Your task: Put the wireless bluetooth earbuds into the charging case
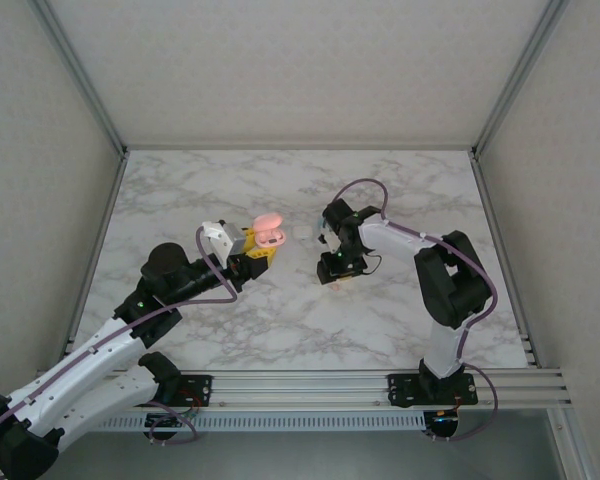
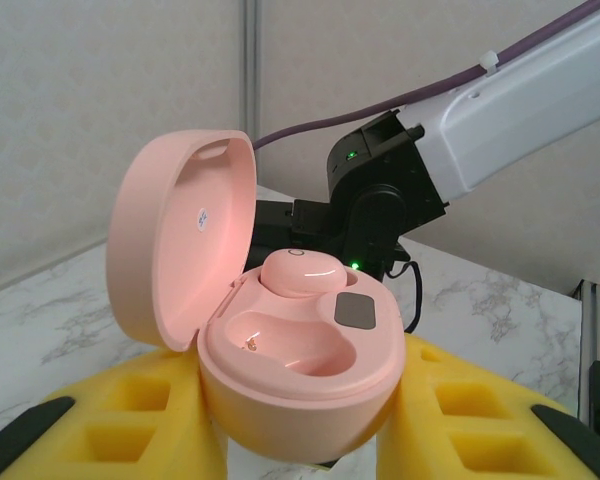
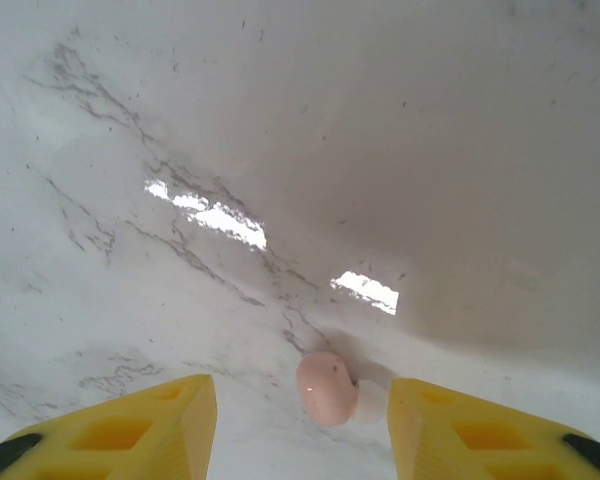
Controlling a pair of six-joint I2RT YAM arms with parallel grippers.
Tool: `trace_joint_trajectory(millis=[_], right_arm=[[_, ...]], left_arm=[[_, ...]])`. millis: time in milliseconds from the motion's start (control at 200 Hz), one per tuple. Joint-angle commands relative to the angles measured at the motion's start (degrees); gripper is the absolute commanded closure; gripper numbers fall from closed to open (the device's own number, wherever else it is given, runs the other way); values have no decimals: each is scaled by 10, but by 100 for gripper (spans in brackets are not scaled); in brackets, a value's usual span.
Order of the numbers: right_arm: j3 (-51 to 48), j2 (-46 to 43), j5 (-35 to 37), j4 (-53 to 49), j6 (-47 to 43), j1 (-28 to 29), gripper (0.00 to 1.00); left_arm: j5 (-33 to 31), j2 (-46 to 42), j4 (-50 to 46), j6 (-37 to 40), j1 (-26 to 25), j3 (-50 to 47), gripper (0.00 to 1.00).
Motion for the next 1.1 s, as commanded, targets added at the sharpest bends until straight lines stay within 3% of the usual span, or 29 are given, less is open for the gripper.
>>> trace_joint_trajectory(millis=[0,1096], right_arm=[[16,19,6,-8,-8,3,50],[-18,2,-20,-47,10,25,52]], left_arm=[[-3,-1,8,4,-5,8,70],[-5,1,10,4,-5,7,70]])
